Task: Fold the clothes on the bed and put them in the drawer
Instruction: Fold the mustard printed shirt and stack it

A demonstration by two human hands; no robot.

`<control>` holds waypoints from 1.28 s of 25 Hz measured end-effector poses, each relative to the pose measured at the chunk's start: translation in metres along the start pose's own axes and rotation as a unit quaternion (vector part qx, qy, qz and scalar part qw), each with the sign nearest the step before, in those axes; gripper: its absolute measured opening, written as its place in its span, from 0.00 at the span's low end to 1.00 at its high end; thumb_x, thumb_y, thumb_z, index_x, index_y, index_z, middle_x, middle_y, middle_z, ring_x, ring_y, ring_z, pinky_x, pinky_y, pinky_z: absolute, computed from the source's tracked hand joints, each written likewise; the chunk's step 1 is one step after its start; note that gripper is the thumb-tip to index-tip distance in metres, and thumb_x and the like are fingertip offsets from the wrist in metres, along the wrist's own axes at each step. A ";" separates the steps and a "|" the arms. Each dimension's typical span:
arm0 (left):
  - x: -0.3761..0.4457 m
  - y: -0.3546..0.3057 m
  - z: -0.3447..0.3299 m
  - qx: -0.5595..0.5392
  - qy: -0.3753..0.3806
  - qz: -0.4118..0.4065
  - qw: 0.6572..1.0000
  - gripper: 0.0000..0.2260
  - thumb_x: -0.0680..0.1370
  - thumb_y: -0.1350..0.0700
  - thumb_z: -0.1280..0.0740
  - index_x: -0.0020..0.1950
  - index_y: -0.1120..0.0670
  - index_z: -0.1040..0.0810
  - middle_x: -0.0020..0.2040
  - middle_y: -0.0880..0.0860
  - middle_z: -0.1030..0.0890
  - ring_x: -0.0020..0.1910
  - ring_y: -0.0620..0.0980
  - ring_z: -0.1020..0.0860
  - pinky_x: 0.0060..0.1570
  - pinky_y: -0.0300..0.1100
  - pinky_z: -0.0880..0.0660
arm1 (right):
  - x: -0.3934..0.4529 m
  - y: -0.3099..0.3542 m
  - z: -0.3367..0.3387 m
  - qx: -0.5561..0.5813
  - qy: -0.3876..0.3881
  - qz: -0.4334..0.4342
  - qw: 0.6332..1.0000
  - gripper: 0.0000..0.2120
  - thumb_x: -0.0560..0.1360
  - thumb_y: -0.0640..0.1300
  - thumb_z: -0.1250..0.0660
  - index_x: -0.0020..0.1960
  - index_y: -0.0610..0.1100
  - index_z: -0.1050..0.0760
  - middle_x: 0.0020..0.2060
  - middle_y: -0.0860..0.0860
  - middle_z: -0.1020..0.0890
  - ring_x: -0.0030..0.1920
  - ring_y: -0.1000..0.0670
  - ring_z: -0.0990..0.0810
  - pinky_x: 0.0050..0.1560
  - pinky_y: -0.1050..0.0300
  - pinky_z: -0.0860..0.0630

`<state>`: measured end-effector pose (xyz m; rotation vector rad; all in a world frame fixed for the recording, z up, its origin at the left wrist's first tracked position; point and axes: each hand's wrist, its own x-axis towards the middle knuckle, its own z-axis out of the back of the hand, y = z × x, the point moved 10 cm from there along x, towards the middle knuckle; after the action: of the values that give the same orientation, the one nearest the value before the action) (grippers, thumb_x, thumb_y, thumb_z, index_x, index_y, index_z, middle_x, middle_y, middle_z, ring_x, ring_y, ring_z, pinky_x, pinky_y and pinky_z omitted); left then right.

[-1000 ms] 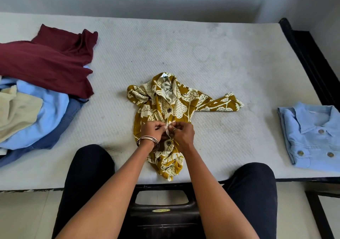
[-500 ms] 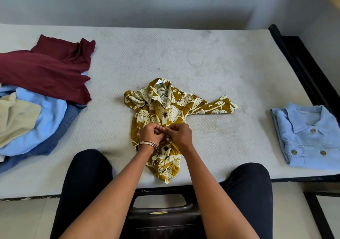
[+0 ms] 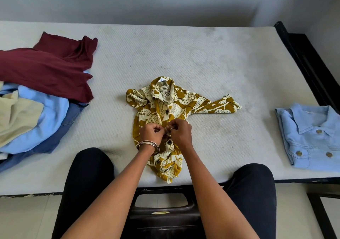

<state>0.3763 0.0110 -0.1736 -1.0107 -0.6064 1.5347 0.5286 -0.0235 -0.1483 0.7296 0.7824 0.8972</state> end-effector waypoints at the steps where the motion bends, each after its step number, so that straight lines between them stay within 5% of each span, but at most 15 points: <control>1: 0.001 0.000 0.000 0.011 0.002 0.006 1.000 0.05 0.70 0.58 0.24 0.40 0.59 0.16 0.37 0.56 0.16 0.36 0.54 0.17 0.39 0.51 0.18 | -0.001 -0.001 0.000 -0.001 -0.003 0.001 1.000 0.09 0.72 0.26 0.35 0.47 0.35 0.19 0.38 0.46 0.19 0.36 0.54 0.22 0.32 0.68 0.28; 6: 0.011 0.001 -0.002 0.060 0.032 0.030 0.997 0.06 0.70 0.60 0.28 0.36 0.61 0.18 0.35 0.57 0.17 0.38 0.58 0.19 0.39 0.52 0.20 | -0.007 -0.012 -0.007 0.015 -0.005 0.001 1.000 0.04 0.72 0.31 0.30 0.44 0.38 0.18 0.37 0.46 0.16 0.40 0.47 0.17 0.42 0.51 0.19; 12: -0.005 -0.028 0.001 0.218 -0.008 -0.141 0.966 0.03 0.75 0.57 0.32 0.43 0.55 0.19 0.41 0.58 0.19 0.40 0.59 0.23 0.35 0.44 0.29 | -0.001 -0.026 -0.014 0.019 0.002 -0.054 0.998 0.09 0.70 0.31 0.32 0.34 0.40 0.20 0.32 0.43 0.17 0.36 0.43 0.16 0.41 0.43 0.17; 16: -0.001 0.000 -0.008 0.011 0.083 0.092 0.992 0.04 0.75 0.57 0.31 0.41 0.55 0.19 0.40 0.54 0.19 0.37 0.53 0.22 0.34 0.40 0.27 | -0.004 -0.044 -0.014 0.081 0.016 -0.100 0.992 0.10 0.74 0.31 0.33 0.37 0.43 0.23 0.35 0.44 0.18 0.37 0.43 0.17 0.39 0.48 0.18; 19: -0.011 0.023 -0.014 -0.116 0.142 0.249 0.951 0.08 0.76 0.57 0.34 0.37 0.57 0.21 0.33 0.54 0.20 0.24 0.49 0.27 0.23 0.36 0.31 | -0.010 -0.043 -0.011 0.184 0.061 -0.106 0.975 0.05 0.76 0.28 0.37 0.45 0.36 0.24 0.34 0.42 0.21 0.30 0.49 0.22 0.31 0.57 0.24; 21: -0.002 0.036 0.002 -0.056 0.112 0.238 0.963 0.13 0.75 0.53 0.33 0.33 0.57 0.22 0.30 0.54 0.20 0.24 0.50 0.28 0.26 0.37 0.31 | -0.016 -0.046 -0.013 0.212 0.123 -0.127 0.961 0.07 0.76 0.27 0.40 0.47 0.36 0.26 0.33 0.43 0.22 0.28 0.52 0.24 0.28 0.60 0.25; 23: 0.009 0.042 0.021 0.029 0.065 0.192 0.979 0.14 0.74 0.49 0.32 0.31 0.56 0.20 0.31 0.54 0.19 0.28 0.54 0.22 0.32 0.44 0.24 | -0.032 -0.050 -0.029 0.144 0.268 -0.144 0.942 0.11 0.76 0.27 0.42 0.42 0.37 0.26 0.34 0.43 0.21 0.29 0.51 0.22 0.30 0.59 0.24; 25: 0.015 0.037 0.034 0.086 0.029 0.138 0.986 0.14 0.74 0.50 0.32 0.34 0.57 0.20 0.34 0.57 0.18 0.33 0.58 0.21 0.34 0.48 0.23 | -0.058 -0.056 -0.043 0.012 0.440 -0.173 0.881 0.12 0.77 0.27 0.43 0.40 0.36 0.24 0.35 0.41 0.19 0.32 0.48 0.20 0.33 0.58 0.22; 27: 0.023 0.019 0.045 0.139 -0.022 0.059 0.988 0.10 0.76 0.53 0.32 0.40 0.58 0.19 0.39 0.59 0.18 0.40 0.60 0.21 0.38 0.46 0.26 | -0.068 -0.060 -0.034 -0.118 0.525 -0.217 0.815 0.08 0.78 0.30 0.39 0.42 0.35 0.23 0.34 0.42 0.18 0.31 0.49 0.18 0.32 0.60 0.22; 29: 0.037 0.002 0.054 0.153 -0.064 -0.018 0.986 0.06 0.75 0.59 0.32 0.50 0.58 0.19 0.48 0.58 0.18 0.48 0.58 0.21 0.46 0.47 0.24 | -0.033 -0.060 -0.017 -0.203 0.462 -0.212 0.837 0.08 0.78 0.37 0.33 0.40 0.36 0.23 0.30 0.44 0.19 0.26 0.50 0.21 0.27 0.62 0.25; 32: 0.064 -0.016 0.044 0.244 -0.037 -0.116 0.962 0.19 0.73 0.68 0.34 0.64 0.59 0.25 0.62 0.59 0.26 0.61 0.60 0.27 0.59 0.52 0.29 | 0.053 -0.029 0.032 -0.199 0.094 -0.052 0.974 0.04 0.75 0.37 0.32 0.45 0.36 0.22 0.39 0.39 0.17 0.37 0.43 0.17 0.38 0.52 0.20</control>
<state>0.3483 0.0825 -0.1556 -0.4905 -0.3533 1.4196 0.5871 0.0033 -0.1696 0.2522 0.7681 0.9979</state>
